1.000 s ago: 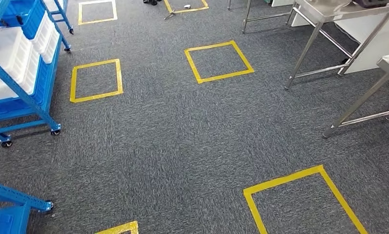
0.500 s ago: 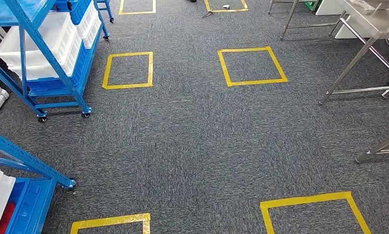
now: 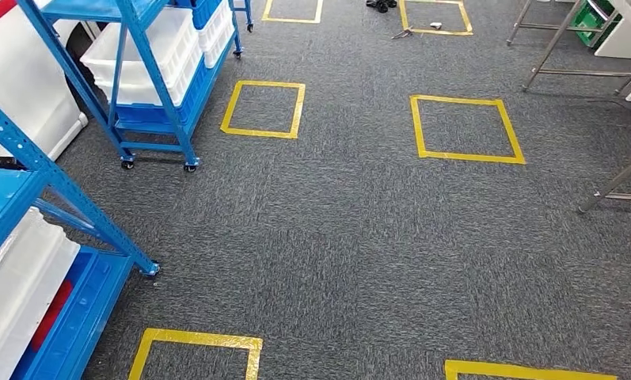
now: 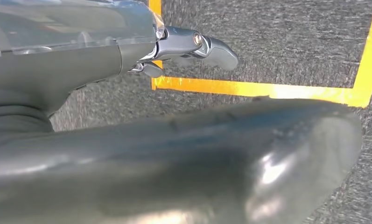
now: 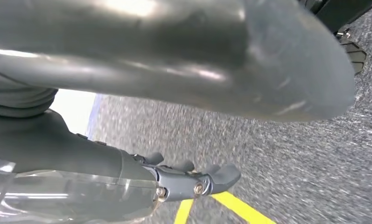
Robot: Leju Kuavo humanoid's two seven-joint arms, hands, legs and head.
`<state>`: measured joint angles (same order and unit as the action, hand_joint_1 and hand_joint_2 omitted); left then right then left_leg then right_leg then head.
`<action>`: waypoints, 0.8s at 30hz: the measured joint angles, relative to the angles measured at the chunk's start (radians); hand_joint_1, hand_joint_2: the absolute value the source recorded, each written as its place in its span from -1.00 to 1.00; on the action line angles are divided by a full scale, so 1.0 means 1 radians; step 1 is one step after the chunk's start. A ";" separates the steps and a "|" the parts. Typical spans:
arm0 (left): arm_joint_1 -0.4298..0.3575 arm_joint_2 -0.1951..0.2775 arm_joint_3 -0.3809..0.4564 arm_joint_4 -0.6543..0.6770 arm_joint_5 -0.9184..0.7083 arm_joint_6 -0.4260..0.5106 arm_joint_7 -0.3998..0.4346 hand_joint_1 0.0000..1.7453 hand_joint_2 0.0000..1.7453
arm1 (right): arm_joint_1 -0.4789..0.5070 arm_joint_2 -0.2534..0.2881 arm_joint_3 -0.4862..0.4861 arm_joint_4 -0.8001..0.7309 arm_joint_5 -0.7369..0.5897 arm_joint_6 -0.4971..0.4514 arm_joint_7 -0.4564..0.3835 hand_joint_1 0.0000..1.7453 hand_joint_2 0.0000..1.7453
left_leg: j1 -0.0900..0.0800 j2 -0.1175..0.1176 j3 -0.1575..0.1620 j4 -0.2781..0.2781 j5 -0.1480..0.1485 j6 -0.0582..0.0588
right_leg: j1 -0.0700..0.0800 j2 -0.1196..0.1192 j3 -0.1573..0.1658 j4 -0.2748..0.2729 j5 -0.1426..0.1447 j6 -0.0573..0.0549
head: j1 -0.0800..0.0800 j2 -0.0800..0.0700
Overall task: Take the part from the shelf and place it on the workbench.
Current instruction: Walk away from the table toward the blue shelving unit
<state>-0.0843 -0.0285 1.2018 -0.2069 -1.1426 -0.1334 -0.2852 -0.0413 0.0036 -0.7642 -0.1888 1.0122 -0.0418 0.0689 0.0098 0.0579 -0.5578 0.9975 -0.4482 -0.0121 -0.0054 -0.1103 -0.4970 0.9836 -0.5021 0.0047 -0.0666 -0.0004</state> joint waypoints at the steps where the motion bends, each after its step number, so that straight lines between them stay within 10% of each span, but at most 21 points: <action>1: 0.001 -0.001 0.004 0.000 0.007 0.002 -0.001 -1.00 -1.00 | -0.002 -0.002 0.007 0.000 0.018 0.005 -0.001 -1.00 -1.00 | 0.000 -0.012 -0.001 -0.001 0.001 0.008 | -0.001 -0.008 0.003 -0.001 -0.001 0.006 | 0.000 0.000; 4: 0.004 -0.003 0.020 0.000 0.029 0.009 -0.013 -1.00 -1.00 | -0.005 -0.006 0.039 -0.001 0.065 0.021 -0.004 -1.00 -1.00 | 0.005 -0.041 0.003 -0.010 0.008 0.027 | -0.009 0.043 -0.013 0.051 -0.043 0.022 | 0.000 0.000; 8: 0.000 -0.004 0.037 0.000 0.045 0.008 -0.026 -1.00 -1.00 | 0.001 -0.006 0.071 -0.001 0.091 0.022 -0.019 -1.00 -1.00 | 0.001 -0.086 0.000 -0.009 0.011 0.036 | -0.010 0.105 -0.140 0.294 -0.144 0.025 | 0.000 0.000; 10: 0.001 -0.004 0.044 0.000 0.043 0.007 -0.026 -1.00 -1.00 | 0.001 -0.006 0.082 -0.001 0.094 0.015 -0.037 -1.00 -1.00 | -0.001 -0.114 0.003 -0.007 0.010 0.036 | -0.010 0.110 -0.138 0.266 -0.095 0.021 | 0.000 0.000; 13: 0.000 -0.007 0.045 0.000 0.037 0.013 -0.022 -1.00 -1.00 | 0.001 -0.004 0.091 -0.001 0.095 0.008 -0.054 -1.00 -1.00 | -0.003 -0.154 0.004 -0.001 0.007 0.029 | -0.010 0.166 -0.064 0.072 0.012 0.007 | 0.000 0.000; 15: -0.003 -0.008 0.045 0.000 0.037 0.016 -0.023 -1.00 -1.00 | -0.004 -0.002 0.093 -0.001 0.095 0.009 -0.056 -1.00 -1.00 | -0.001 -0.175 -0.003 0.002 0.007 0.018 | -0.007 0.186 -0.048 0.026 0.022 0.001 | 0.000 0.000; 18: 0.000 -0.005 0.046 0.000 0.037 0.020 -0.031 -1.00 -1.00 | -0.013 0.003 0.096 -0.001 0.095 0.015 -0.055 -1.00 -1.00 | 0.002 -0.181 -0.012 0.008 0.002 -0.002 | -0.010 0.152 -0.041 0.014 0.027 -0.014 | 0.000 0.000; 21: -0.004 -0.002 0.046 0.000 0.037 0.020 -0.042 -1.00 -1.00 | -0.010 0.009 0.096 -0.001 0.092 0.016 -0.052 -1.00 -1.00 | 0.002 -0.098 -0.076 0.146 -0.078 -0.017 | -0.011 0.109 -0.034 0.004 0.028 -0.030 | 0.000 0.000; 24: -0.005 0.001 0.046 0.000 0.028 0.021 -0.047 -1.00 -1.00 | -0.007 0.011 0.095 -0.001 0.080 0.016 -0.047 -1.00 -1.00 | 0.007 -0.068 -0.141 0.283 -0.124 -0.029 | -0.008 0.066 -0.032 0.006 0.023 -0.033 | 0.000 0.000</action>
<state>-0.0893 -0.0277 1.2478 -0.2069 -1.1142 -0.1121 -0.3320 -0.0488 0.0146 -0.6688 -0.1896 1.0926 -0.0256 0.0221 0.0163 -0.0099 -0.6990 1.2800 -0.5718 -0.0407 -0.0131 -0.0440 -0.5287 0.9896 -0.4794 -0.0281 -0.0668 -0.0004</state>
